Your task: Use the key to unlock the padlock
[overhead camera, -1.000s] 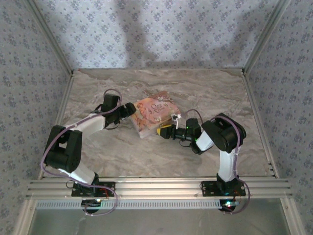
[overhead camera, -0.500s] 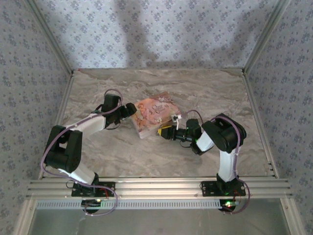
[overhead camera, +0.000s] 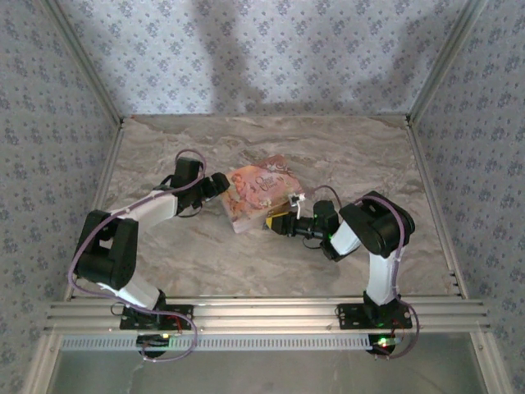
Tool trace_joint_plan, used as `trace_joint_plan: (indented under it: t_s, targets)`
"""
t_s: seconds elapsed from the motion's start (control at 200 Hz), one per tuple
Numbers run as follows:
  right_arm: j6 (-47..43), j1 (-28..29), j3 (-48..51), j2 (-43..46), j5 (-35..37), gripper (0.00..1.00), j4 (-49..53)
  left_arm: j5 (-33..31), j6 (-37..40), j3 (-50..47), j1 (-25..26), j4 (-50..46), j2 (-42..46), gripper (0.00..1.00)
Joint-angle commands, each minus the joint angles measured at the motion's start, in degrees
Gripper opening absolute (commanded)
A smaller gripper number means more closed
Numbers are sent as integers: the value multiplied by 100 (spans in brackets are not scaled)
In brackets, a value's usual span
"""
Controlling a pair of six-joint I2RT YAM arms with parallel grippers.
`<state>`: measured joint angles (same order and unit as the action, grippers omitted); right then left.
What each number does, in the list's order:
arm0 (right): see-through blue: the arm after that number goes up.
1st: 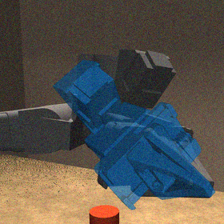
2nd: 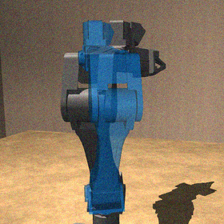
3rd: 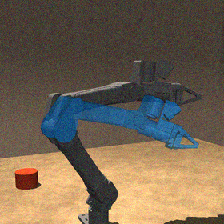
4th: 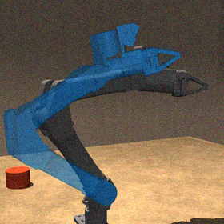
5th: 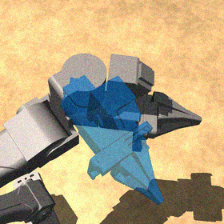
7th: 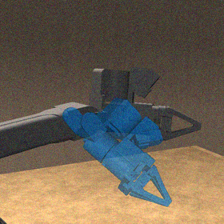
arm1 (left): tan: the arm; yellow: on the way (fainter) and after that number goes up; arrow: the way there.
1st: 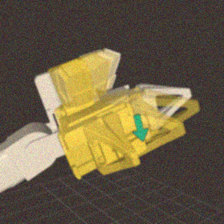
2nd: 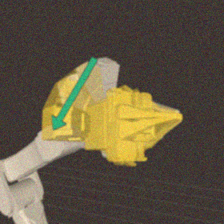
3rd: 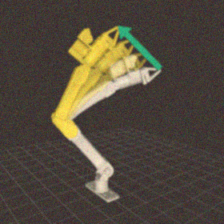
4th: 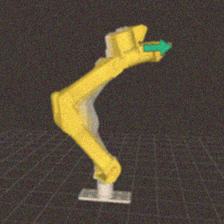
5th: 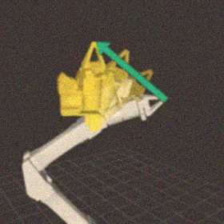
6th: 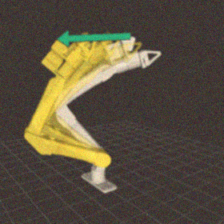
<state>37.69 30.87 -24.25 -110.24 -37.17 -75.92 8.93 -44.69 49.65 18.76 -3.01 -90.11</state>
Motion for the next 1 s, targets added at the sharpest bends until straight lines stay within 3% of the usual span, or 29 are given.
trace_joint_plan:
  t_s: [0.0, 0.759, 0.994]
  targets:
    - [-113, 20, -9, 143, -152, 38, -369, -65, 74, -183, 101, -921, -253, 86]
    - [-113, -2, 0, 160, 253, 9, 186, -90, 74, -191, 101, -938, -226, 86]
    - [-94, -46, 77, 229, 413, 4, 135, -101, 83, -201, 101, -954, -209, 86]
